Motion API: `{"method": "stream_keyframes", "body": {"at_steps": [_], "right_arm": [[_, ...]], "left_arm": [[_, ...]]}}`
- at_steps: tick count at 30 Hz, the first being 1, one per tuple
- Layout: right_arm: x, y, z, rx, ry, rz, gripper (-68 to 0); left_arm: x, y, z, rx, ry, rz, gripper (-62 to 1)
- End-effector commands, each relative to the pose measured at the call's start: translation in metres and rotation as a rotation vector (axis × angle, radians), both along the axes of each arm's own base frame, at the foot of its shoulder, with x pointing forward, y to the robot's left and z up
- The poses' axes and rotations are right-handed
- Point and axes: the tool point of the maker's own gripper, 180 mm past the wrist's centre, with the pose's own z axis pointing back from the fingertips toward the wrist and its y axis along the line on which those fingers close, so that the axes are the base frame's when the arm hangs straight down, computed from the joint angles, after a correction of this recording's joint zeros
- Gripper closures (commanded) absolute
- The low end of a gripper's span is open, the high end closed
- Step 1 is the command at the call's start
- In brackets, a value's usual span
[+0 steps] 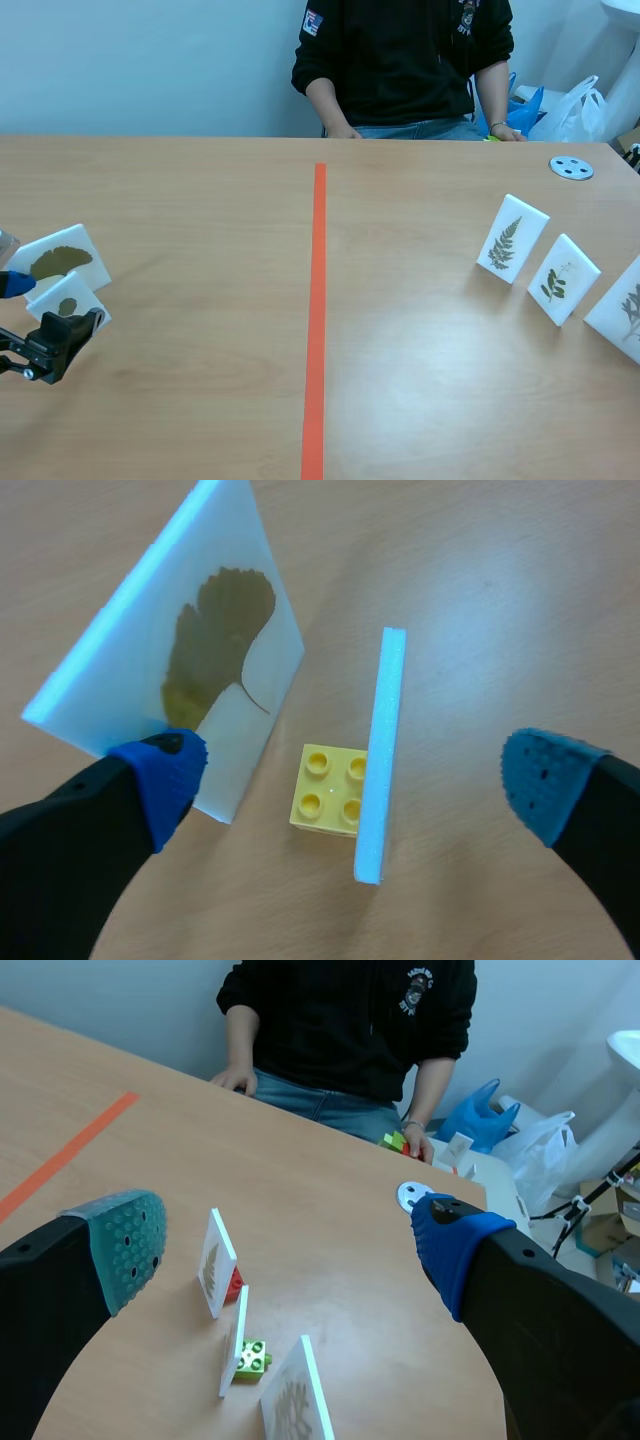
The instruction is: Sort the leaf by its shape. The table is split by an orange tape line. A compound leaf with several leaflets goes to the left side, a simple leaf with one blade goes to the right side. Return to the home posture when a red brick is placed on the table.
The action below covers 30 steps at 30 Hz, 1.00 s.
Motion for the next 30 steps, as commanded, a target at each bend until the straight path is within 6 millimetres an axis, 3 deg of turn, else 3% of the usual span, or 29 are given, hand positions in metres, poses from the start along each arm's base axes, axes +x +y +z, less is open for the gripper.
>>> {"method": "stream_keyframes", "body": {"at_steps": [1,5,8,18,30], "right_arm": [[0.003,0.001,0.011,-0.003,-0.037,0.010,-50.4],[0.003,0.001,0.011,-0.003,-0.036,0.009,-50.4],[0.003,0.001,0.011,-0.003,-0.036,0.009,-50.4],[0.003,0.001,0.011,-0.003,-0.036,0.009,-50.4],[0.002,0.003,0.011,-0.003,-0.034,0.018,-50.4]], "left_arm": [[0.005,0.001,0.010,-0.006,-0.030,0.000,-62.3],[0.004,-0.005,0.016,-0.010,-0.047,-0.019,-62.3],[0.002,-0.012,0.034,-0.006,-0.087,-0.042,-62.3],[-0.021,-0.021,0.123,-0.021,-0.281,-0.059,-62.3],[-0.052,-0.084,0.209,-0.121,-0.468,-0.161,-62.3]]}}
